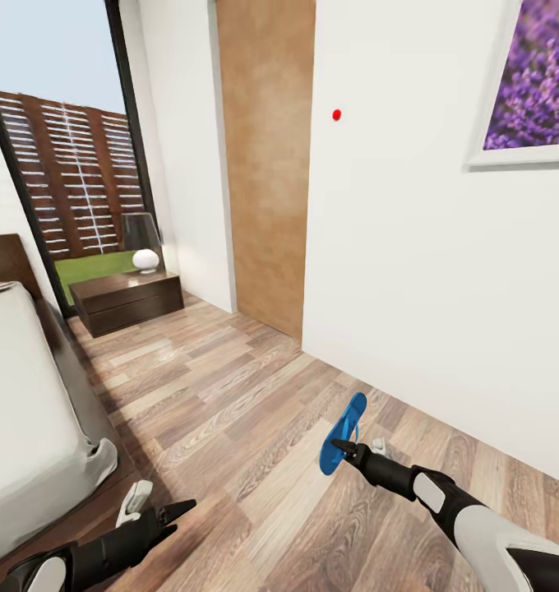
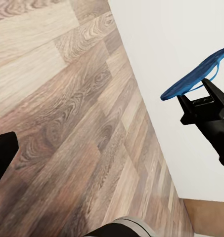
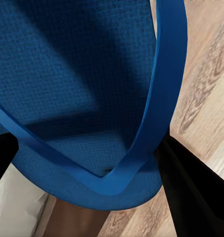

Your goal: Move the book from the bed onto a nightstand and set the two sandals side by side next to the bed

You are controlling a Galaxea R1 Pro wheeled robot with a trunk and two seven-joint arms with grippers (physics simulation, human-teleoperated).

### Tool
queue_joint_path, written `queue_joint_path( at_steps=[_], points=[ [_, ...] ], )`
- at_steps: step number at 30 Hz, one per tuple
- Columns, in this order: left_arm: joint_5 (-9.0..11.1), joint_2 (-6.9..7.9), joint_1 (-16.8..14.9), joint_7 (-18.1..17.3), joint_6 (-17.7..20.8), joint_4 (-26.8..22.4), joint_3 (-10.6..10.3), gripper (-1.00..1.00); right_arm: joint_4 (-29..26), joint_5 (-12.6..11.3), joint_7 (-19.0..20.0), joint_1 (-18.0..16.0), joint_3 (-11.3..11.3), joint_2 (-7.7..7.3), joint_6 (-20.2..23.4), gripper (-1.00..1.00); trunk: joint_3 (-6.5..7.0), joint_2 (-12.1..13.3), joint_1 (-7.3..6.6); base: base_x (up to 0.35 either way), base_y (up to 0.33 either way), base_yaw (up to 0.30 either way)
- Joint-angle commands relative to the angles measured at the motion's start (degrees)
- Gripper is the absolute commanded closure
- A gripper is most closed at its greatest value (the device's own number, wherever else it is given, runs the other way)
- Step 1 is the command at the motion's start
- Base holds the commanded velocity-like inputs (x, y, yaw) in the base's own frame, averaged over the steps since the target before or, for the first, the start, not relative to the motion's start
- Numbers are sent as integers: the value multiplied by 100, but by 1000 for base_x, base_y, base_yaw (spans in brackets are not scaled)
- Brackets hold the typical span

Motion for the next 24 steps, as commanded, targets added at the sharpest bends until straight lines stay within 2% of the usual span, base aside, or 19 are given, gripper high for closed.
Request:
queue_joint_path(
  at_steps=[1,10,24],
  points=[
    [-11,-2,-4,-18,30,0,8,-100,26,8,25,-2,-47,-2,53,100,17,0,-4,0,0,0],
    [-13,-36,-4,-4,21,0,-2,-100,75,10,39,-4,-47,-10,51,100,179,360,-201,0,0,0],
    [-13,-50,-4,-5,20,0,-8,-100,215,8,58,-2,-47,-41,48,100,179,360,-201,0,0,0]
  ],
)
